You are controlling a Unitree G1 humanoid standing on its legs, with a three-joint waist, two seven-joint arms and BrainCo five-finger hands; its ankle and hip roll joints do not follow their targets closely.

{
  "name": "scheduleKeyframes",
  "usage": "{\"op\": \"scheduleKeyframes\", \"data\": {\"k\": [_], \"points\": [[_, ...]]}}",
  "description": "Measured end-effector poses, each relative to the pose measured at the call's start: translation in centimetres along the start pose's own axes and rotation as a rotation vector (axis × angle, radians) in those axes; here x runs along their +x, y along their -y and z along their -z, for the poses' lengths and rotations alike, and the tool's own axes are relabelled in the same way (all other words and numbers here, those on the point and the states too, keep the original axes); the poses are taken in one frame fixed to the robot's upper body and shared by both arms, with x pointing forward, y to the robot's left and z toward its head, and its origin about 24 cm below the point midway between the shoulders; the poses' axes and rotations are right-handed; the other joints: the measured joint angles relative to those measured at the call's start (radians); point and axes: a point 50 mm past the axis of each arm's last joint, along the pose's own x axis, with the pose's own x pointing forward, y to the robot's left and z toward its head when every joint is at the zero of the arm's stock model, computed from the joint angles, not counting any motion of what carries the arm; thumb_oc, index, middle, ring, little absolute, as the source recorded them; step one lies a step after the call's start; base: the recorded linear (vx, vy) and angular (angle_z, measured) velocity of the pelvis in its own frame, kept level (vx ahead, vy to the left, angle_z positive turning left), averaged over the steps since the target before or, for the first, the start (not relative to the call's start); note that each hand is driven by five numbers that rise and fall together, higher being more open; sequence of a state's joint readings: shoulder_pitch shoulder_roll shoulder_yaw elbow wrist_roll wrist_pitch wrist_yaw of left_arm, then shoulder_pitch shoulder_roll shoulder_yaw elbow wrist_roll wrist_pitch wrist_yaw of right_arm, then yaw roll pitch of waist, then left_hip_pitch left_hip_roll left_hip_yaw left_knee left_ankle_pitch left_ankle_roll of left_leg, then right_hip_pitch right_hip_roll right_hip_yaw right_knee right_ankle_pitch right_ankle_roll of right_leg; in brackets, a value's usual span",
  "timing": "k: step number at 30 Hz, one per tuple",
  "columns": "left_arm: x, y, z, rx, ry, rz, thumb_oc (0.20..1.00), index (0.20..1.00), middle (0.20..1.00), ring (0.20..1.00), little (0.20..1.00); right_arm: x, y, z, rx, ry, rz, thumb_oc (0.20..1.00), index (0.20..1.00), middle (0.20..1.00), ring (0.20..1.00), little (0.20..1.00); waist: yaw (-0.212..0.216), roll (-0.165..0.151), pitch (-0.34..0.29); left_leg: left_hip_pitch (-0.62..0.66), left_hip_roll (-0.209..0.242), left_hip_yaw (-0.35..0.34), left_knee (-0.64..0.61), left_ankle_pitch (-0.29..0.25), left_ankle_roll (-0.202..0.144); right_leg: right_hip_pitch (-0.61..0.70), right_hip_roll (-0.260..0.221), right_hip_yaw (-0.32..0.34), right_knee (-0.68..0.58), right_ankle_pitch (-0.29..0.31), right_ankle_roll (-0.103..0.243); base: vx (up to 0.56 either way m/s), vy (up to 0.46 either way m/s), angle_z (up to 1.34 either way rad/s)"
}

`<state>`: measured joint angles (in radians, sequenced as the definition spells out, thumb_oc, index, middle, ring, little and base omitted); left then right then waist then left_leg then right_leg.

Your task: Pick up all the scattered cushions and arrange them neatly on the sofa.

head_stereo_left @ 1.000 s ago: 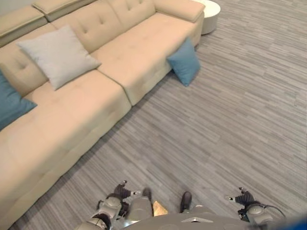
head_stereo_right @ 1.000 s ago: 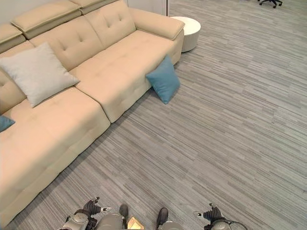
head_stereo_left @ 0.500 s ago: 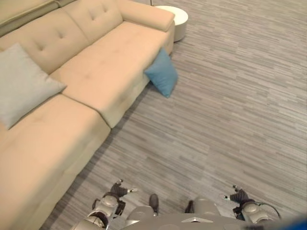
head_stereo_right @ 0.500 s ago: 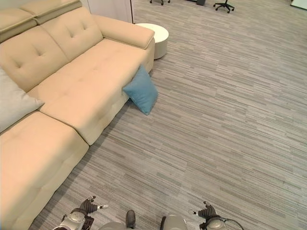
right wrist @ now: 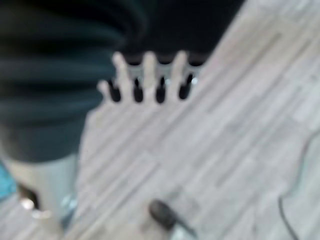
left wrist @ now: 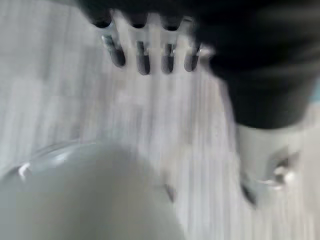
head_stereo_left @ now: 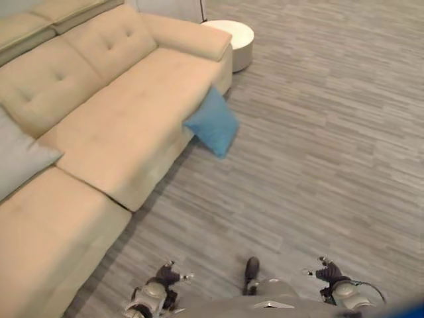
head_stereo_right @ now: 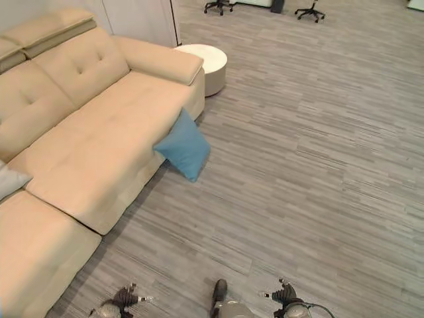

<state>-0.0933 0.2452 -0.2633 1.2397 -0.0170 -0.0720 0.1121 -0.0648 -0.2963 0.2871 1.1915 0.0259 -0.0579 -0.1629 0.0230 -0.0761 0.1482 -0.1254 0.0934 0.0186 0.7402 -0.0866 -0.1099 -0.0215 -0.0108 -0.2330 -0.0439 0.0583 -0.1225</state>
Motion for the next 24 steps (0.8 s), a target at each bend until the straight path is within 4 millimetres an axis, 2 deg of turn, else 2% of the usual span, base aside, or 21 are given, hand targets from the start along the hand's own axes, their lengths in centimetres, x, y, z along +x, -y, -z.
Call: {"op": "scheduleKeyframes", "data": {"k": [1,2,3,5,6,7,8,9,11,12,13,14,15,16,17,18,19,20,21,22,24], "points": [[0.0,0.0,0.1,0.0,-0.002,-0.001,1.0,1.0,1.0,1.0,1.0,0.0,0.0,0.0,-0.001,-0.001,0.001,1.0,1.0,1.0,1.0,1.0,-0.005,-0.009,0.004,-0.018,-0.006,0.004,-0.004,-0.002,0.002,0.016,0.0,-0.001,-0.011,-0.004,0.0,0.26,-0.051,-0.31],[0.0,-0.1,0.1,0.0,-0.003,-0.003,1.0,1.0,1.0,1.0,1.0,0.2,0.1,-0.9,0.002,0.02,0.004,1.0,1.0,1.0,1.0,1.0,-0.002,-0.012,0.012,-0.069,-0.037,0.005,-0.067,-0.006,0.009,0.063,0.008,0.021,-0.041,-0.039,-0.005,0.26,-0.029,-0.24],[0.0,-0.2,-0.1,-0.001,0.003,-0.004,1.0,1.0,1.0,1.0,1.0,0.2,0.1,-0.7,0.0,0.016,0.002,1.0,1.0,1.0,1.0,1.0,0.0,-0.025,0.024,-0.075,-0.046,0.011,-0.136,-0.007,0.011,0.079,0.007,0.028,-0.047,-0.03,0.001,0.27,-0.034,-0.55],[0.0,-0.1,-0.1,-0.003,0.003,-0.003,1.0,1.0,1.0,1.0,1.0,0.2,0.3,-1.0,-0.006,0.024,0.006,1.0,1.0,1.0,1.0,1.0,0.011,-0.013,0.028,-0.132,-0.073,0.045,-0.331,0.011,0.024,0.124,0.022,0.048,-0.053,-0.081,0.032,0.41,-0.035,-0.49],[0.1,0.0,-0.3,-0.003,0.009,-0.001,1.0,1.0,1.0,1.0,1.0,0.2,0.3,-0.5,-0.011,0.01,0.007,1.0,1.0,1.0,1.0,1.0,0.011,-0.01,0.03,-0.14,-0.081,0.062,-0.446,0.043,0.032,0.143,0.028,0.043,-0.049,-0.087,0.037,0.41,-0.018,-0.22],[0.0,0.1,-0.2,-0.005,0.009,0.002,1.0,1.0,1.0,1.0,1.0,0.1,0.3,0.1,-0.025,-0.012,0.005,1.0,1.0,1.0,1.0,1.0,0.021,0.002,0.037,-0.134,-0.089,0.108,-0.612,0.119,0.041,0.18,0.041,0.053,-0.049,-0.123,0.083,0.52,-0.004,-0.18],[0.0,0.3,-0.2,-0.004,0.008,0.006,1.0,1.0,1.0,1.0,1.0,0.0,0.3,0.5,-0.025,-0.03,0.005,1.0,1.0,1.0,1.0,1.0,0.02,0.007,0.032,-0.131,-0.096,0.121,-0.729,0.15,0.046,0.195,0.047,0.055,-0.054,-0.157,0.092,0.52,0.011,-0.1],[0.0,0.4,-0.2,-0.007,0.007,0.008,1.0,1.0,1.0,1.0,1.0,0.0,0.4,0.8,-0.027,-0.043,0.009,1.0,1.0,1.0,1.0,1.0,0.024,0.014,0.036,-0.135,-0.118,0.135,-0.815,0.197,0.048,0.223,0.058,0.065,-0.054,-0.18,0.079,0.55,0.035,-0.16],[-0.1,0.5,0.1,-0.019,0.009,0.01,1.0,1.0,1.0,1.0,1.0,0.0,0.5,0.9,-0.027,-0.053,0.009,1.0,1.0,1.0,1.0,1.0,0.076,0.005,0.028,-0.133,-0.127,0.078,-0.827,0.204,0.054,0.258,0.061,0.146,-0.053,-0.232,0.067,0.37,0.036,-0.9],[-0.3,0.6,1.2,-0.036,-0.03,0.01,1.0,1.0,1.0,1.0,1.0,0.0,0.4,1.2,-0.03,-0.062,0.008,1.0,1.0,1.0,1.0,1.0,0.092,0.004,0.008,-0.128,-0.143,0.08,-0.758,0.185,0.093,0.295,0.052,0.165,-0.048,-0.252,0.076,0.26,0.035,-1.05],[-0.6,0.8,2.6,-0.041,-0.074,0.009,1.0,1.0,1.0,1.0,1.0,-0.2,0.2,1.7,-0.031,-0.07,0.003,1.0,1.0,1.0,1.0,1.0,0.079,0.001,-0.012,-0.095,-0.152,0.078,-0.732,0.256,0.16,0.338,0.051,0.164,-0.018,-0.302,0.12,0.28,0.085,-0.53],[-0.8,0.1,3.3,-0.033,-0.09,-0.006,1.0,1.0,1.0,1.0,1.0,-0.3,-0.7,1.8,-0.022,-0.073,-0.016,1.0,1.0,1.0,1.0,1.0,0.077,-0.028,-0.023,-0.074,-0.183,0.083,-0.74,0.245,0.189,0.327,0.019,0.159,0.037,-0.334,0.152,0.35,0.108,-0.09],[-0.6,-0.5,2.7,-0.031,-0.074,-0.019,1.0,1.0,1.0,1.0,1.0,-0.4,-1.0,1.9,-0.021,-0.074,-0.025,1.0,1.0,1.0,1.0,1.0,0.072,-0.049,-0.033,-0.042,-0.192,0.085,-0.757,0.227,0.209,0.302,0.007,0.157,0.118,-0.324,0.17,0.31,0.095,-0.18],[-0.4,-0.5,2.2,-0.03,-0.064,-0.018,1.0,1.0,1.0,1.0,1.0,-0.2,-0.9,1.2,-0.017,-0.056,-0.027,1.0,1.0,1.0,1.0,1.0,0.068,-0.028,-0.024,0.011,-0.174,0.084,-0.784,0.214,0.216,0.199,0.009,0.156,0.386,-0.313,0.209,0.27,0.055,-0.37],[-0.4,-0.5,1.9,-0.028,-0.054,-0.018,1.0,1.0,1.0,1.0,1.0,-0.1,-0.7,0.3,-0.011,-0.023,-0.023,1.0,1.0,1.0,1.0,1.0,0.068,-0.007,-0.014,0.058,-0.162,0.086,-0.806,0.202,0.214,0.056,-0.009,0.138,0.693,-0.263,0.293,0.3,0.042,-0.06],[-0.2,-0.8,1.3,-0.023,-0.04,-0.024,1.0,1.0,1.0,1.0,1.0,0.0,-0.8,-0.3,-0.006,0.008,-0.025,1.0,1.0,1.0,1.0,1.0,0.037,0.004,-0.009,0.088,-0.171,0.063,-0.809,0.163,0.213,-0.052,-0.032,0.13,0.856,-0.27,0.321,0.34,0.023,0.14],[0.0,-1.1,0.4,-0.022,-0.019,-0.03,1.0,1.0,1.0,1.0,1.0,0.0,-0.7,-0.5,-0.004,0.018,-0.025,1.0,1.0,1.0,1.0,1.0,0.034,0.002,-0.006,0.111,-0.18,0.056,-0.81,0.14,0.226,-0.136,-0.058,0.129,0.932,-0.274,0.33,0.2,-0.002,0.36],[0.1,-0.9,-0.1,-0.009,-0.005,-0.023,1.0,1.0,1.0,1.0,1.0,0.1,-0.5,-1.1,0.005,0.036,-0.017,1.0,1.0,1.0,1.0,1.0,0.032,0.013,0.001,0.141,-0.184,0.052,-0.816,0.13,0.233,-0.22,-0.1,0.091,0.943,-0.297,0.303,0.3,-0.064,0.24],[0.2,-0.7,-0.6,-0.011,0.009,-0.019,1.0,1.0,1.0,1.0,1.0,0.1,-0.4,-1.3,0.005,0.039,-0.016,1.0,1.0,1.0,1.0,1.0,0.021,0.021,0.007,0.171,-0.181,0.053,-0.821,0.134,0.225,-0.254,-0.121,0.057,0.857,-0.303,0.286,0.21,-0.057,0.45],[0.2,-0.4,-1.1,0.003,0.03,-0.009,1.0,1.0,1.0,1.0,1.0,0.0,-0.5,-1.0,0.005,0.039,-0.019,1.0,1.0,1.0,1.0,1.0,0.015,0.05,0.006,0.197,-0.179,0.034,-0.822,0.098,0.203,-0.293,-0.129,0.043,0.718,-0.292,0.266,0.3,-0.1,0.5],[0.3,-0.4,-1.4,0.003,0.037,-0.01,1.0,1.0,1.0,1.0,1.0,0.0,-0.6,-1.1,0.004,0.04,-0.023,1.0,1.0,1.0,1.0,1.0,0.016,0.045,0.01,0.254,-0.184,0.018,-0.825,0.068,0.202,-0.313,-0.136,0.032,0.524,-0.243,0.237,0.29,-0.153,0.4]]}}
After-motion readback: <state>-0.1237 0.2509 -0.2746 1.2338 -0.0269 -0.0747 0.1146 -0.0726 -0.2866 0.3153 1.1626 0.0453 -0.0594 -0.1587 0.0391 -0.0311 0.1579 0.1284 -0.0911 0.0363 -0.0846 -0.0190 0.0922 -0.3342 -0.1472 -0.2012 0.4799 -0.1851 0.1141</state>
